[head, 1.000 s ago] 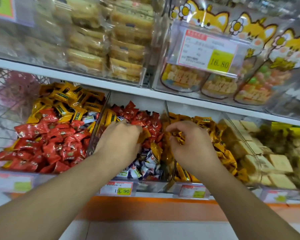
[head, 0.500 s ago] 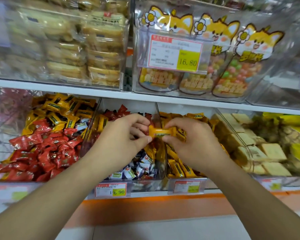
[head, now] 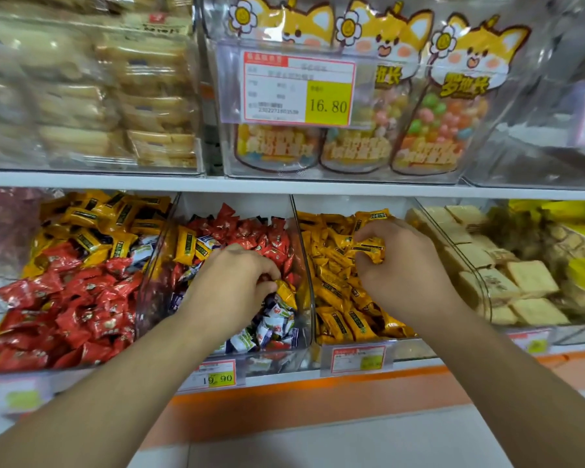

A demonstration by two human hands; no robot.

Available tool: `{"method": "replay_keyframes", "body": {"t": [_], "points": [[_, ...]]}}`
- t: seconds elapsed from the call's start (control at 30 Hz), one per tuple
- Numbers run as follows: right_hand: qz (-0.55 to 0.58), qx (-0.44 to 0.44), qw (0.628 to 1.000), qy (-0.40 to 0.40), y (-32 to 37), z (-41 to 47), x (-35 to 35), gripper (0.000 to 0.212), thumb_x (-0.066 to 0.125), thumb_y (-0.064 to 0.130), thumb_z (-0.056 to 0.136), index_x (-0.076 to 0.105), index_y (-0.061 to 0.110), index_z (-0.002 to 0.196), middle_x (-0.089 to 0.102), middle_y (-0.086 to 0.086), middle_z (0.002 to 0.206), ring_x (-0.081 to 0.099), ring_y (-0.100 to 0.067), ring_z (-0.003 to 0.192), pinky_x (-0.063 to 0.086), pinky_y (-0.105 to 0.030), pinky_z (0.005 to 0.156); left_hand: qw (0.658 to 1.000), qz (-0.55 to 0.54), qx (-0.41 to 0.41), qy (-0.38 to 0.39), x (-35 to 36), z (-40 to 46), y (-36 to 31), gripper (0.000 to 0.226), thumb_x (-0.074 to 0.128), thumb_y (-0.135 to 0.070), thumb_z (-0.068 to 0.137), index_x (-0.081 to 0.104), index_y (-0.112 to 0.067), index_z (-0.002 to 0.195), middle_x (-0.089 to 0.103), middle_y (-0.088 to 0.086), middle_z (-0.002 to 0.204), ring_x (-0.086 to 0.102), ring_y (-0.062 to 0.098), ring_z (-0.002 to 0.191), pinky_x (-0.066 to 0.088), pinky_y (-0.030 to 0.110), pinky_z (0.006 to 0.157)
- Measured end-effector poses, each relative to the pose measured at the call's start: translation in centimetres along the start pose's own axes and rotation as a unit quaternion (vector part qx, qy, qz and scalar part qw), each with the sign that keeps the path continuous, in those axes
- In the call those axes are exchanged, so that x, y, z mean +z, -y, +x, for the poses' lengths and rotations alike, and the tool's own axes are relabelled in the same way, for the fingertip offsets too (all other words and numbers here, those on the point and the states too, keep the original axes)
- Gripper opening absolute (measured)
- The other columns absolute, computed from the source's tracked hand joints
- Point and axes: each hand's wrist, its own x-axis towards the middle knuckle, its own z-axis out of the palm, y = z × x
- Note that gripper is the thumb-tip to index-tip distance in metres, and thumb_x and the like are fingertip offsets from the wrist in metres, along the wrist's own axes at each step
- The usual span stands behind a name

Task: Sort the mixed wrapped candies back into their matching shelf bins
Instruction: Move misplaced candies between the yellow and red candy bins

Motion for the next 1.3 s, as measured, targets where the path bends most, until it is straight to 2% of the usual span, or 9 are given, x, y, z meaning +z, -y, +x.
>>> {"method": "replay_keyframes", "body": {"t": [0.13,0.27,0.43,0.57,0.67,0.73,0.87,1.13,1.3], "points": [[0.019,-0.027,0.999,0.019,0.6,-0.1,0.0,0.023,0.067,0.019,0.096,0.066,0.025,0.119,0.059,0.005,0.129,0.059,-0.018,0.115,0.040,-0.023,0.089,0.998,-0.020,0.001,-0.067,-1.7,0.0,-0.1,0.010,0.074,-0.037,0.091,0.078,-0.034,0.100,0.073,-0.014,0.098,0.058,0.010,0.100,0.051,0.035,0.092],[0.044,-0.114,0.990,0.077,2.6,-0.6,-0.1,0.040,0.069,0.035,0.096,0.060,0.032,0.135,0.057,0.015,0.134,0.046,-0.005,0.130,0.034,-0.021,0.106,0.981,-0.150,-0.076,-0.101,-4.1,-0.4,-0.9,0.003,0.075,-0.039,0.090,0.078,-0.038,0.091,0.068,-0.022,0.086,0.058,-0.010,0.083,0.039,0.008,0.067],[0.074,-0.152,0.984,0.063,3.8,-1.3,0.2,0.023,0.069,0.035,0.097,0.068,0.037,0.120,0.065,0.020,0.108,0.056,-0.001,0.109,0.049,-0.026,0.089,0.956,-0.272,-0.055,-0.090,-4.8,-1.2,-2.8,0.005,0.076,-0.035,0.090,0.079,-0.039,0.091,0.070,-0.023,0.082,0.060,-0.006,0.075,0.039,0.007,0.062],[0.031,-0.062,0.997,-0.021,2.1,-0.6,-0.6,0.024,0.067,0.035,0.098,0.071,0.033,0.122,0.072,0.013,0.107,0.065,-0.003,0.081,0.056,-0.026,0.072,0.962,-0.259,-0.056,-0.073,-3.5,-0.6,-2.7,0.016,0.075,-0.030,0.092,0.070,-0.037,0.105,0.071,-0.017,0.087,0.062,-0.005,0.088,0.042,0.005,0.070],[-0.013,-0.003,0.999,-0.045,0.1,-0.2,-1.0,0.038,0.066,0.034,0.098,0.066,0.024,0.134,0.070,0.002,0.123,0.066,-0.016,0.102,0.053,-0.027,0.084,0.981,-0.181,-0.063,-0.014,-1.6,0.0,-1.8,0.017,0.075,-0.029,0.093,0.070,-0.036,0.108,0.067,-0.019,0.088,0.060,-0.006,0.088,0.042,0.002,0.069],[-0.023,0.004,0.999,-0.035,-0.4,-0.1,-0.9,0.030,0.066,0.028,0.096,0.069,0.022,0.126,0.066,0.001,0.123,0.064,-0.019,0.098,0.045,-0.021,0.074,0.992,-0.120,-0.043,0.025,-0.3,0.3,-1.2,0.023,0.073,-0.028,0.095,0.072,-0.033,0.117,0.065,-0.021,0.097,0.057,-0.002,0.089,0.039,0.004,0.073],[-0.019,-0.006,1.000,-0.007,-0.3,-0.1,-0.3,0.017,0.067,0.020,0.094,0.071,0.024,0.110,0.063,0.004,0.123,0.059,-0.014,0.104,0.040,-0.018,0.076,0.997,-0.029,0.012,0.072,1.9,1.0,-0.6,0.034,0.067,-0.027,0.099,0.068,-0.030,0.132,0.059,-0.013,0.118,0.047,0.012,0.116,0.043,0.026,0.098],[-0.015,-0.027,0.999,0.028,0.1,-0.4,-0.3,0.016,0.065,0.018,0.096,0.071,0.023,0.110,0.062,0.005,0.122,0.055,-0.007,0.105,0.032,-0.003,0.072,1.000,-0.011,0.011,0.006,1.5,0.9,-0.5,0.004,0.074,-0.027,0.092,0.076,-0.030,0.093,0.061,-0.016,0.103,0.049,0.011,0.104,0.045,0.041,0.098],[0.013,-0.059,0.998,0.021,1.4,-0.8,-0.7,0.023,0.065,0.019,0.097,0.068,0.024,0.120,0.061,0.009,0.120,0.056,-0.001,0.096,0.038,-0.010,0.082,0.986,-0.130,-0.085,-0.057,-1.9,0.4,-1.1,0.010,0.069,-0.032,0.097,0.068,-0.035,0.087,0.067,-0.020,0.091,0.061,-0.004,0.085,0.052,0.020,0.075]]}}
